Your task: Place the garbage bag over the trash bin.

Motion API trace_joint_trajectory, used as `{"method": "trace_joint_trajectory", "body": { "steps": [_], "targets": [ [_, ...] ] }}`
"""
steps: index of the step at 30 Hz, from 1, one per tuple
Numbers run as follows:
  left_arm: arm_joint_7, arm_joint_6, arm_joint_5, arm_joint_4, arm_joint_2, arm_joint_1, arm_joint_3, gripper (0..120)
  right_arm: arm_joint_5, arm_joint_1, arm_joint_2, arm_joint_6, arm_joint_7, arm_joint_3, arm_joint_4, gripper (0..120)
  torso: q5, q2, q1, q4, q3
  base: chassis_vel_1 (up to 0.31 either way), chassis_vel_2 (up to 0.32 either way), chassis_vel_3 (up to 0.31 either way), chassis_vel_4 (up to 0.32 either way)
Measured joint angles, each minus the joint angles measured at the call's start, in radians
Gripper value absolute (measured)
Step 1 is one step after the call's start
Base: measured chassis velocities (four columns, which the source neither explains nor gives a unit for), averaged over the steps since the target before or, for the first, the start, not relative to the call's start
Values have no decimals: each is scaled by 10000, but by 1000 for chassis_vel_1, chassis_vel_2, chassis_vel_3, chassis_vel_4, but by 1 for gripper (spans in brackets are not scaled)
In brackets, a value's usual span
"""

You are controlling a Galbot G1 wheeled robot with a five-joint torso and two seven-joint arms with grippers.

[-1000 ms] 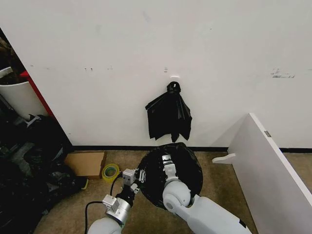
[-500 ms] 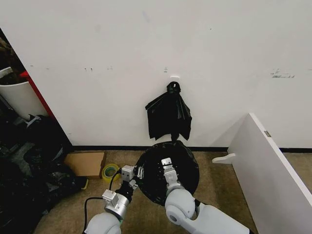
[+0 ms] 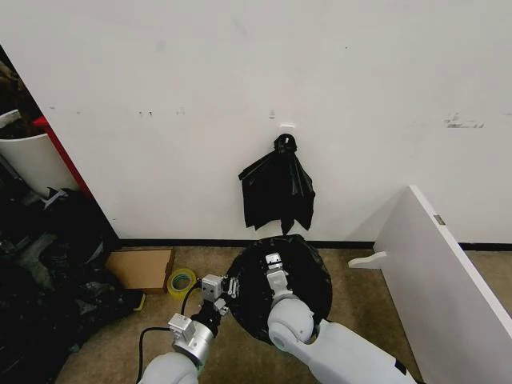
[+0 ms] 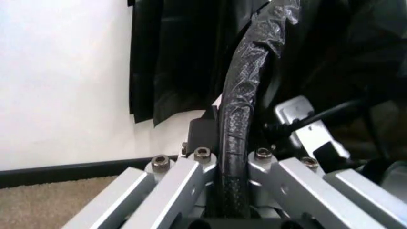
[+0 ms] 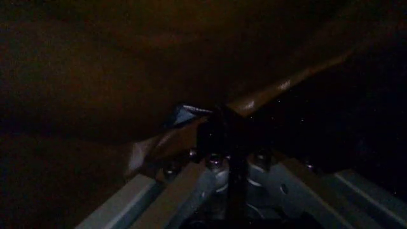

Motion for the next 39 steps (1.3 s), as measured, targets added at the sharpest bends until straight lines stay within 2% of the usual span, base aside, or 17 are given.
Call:
{"method": "trace_joint_trajectory", "body": {
  "steps": [7, 11, 17, 24, 29, 39],
  "targets": [
    [97, 14, 10, -52, -4, 140, -22, 1, 819, 49, -35, 74, 12, 124, 83, 0, 0, 0, 0, 1, 0, 0, 0, 0, 0],
    [167, 14, 4, -126, 22, 193, -69, 1, 1278, -53, -6, 455, -250, 250, 202, 0, 0, 0, 0, 1, 0, 0, 0, 0, 0],
    [187, 6, -12, -152, -3, 223, -112, 1, 961, -231, -142, 701, -686, 276, 325, 0, 0, 0, 0, 2, 0, 0, 0, 0, 0],
    [163, -39, 3, -90, -93, 258, -231, 1, 285, -612, -488, 250, -625, 163, 1025, 0, 0, 0, 0, 0, -1, 0, 0, 0, 0],
    [215, -43, 2, -224, -124, 408, -239, 1, 445, -523, -401, -31, -456, 96, 678, 0, 0, 0, 0, 1, -1, 0, 0, 0, 0],
    [344, -47, -24, -409, -6, 686, -471, 1, 475, -336, -236, 95, -498, 92, 127, 0, 0, -2, 0, 1, -1, 0, 0, 0, 0]
  ]
}}
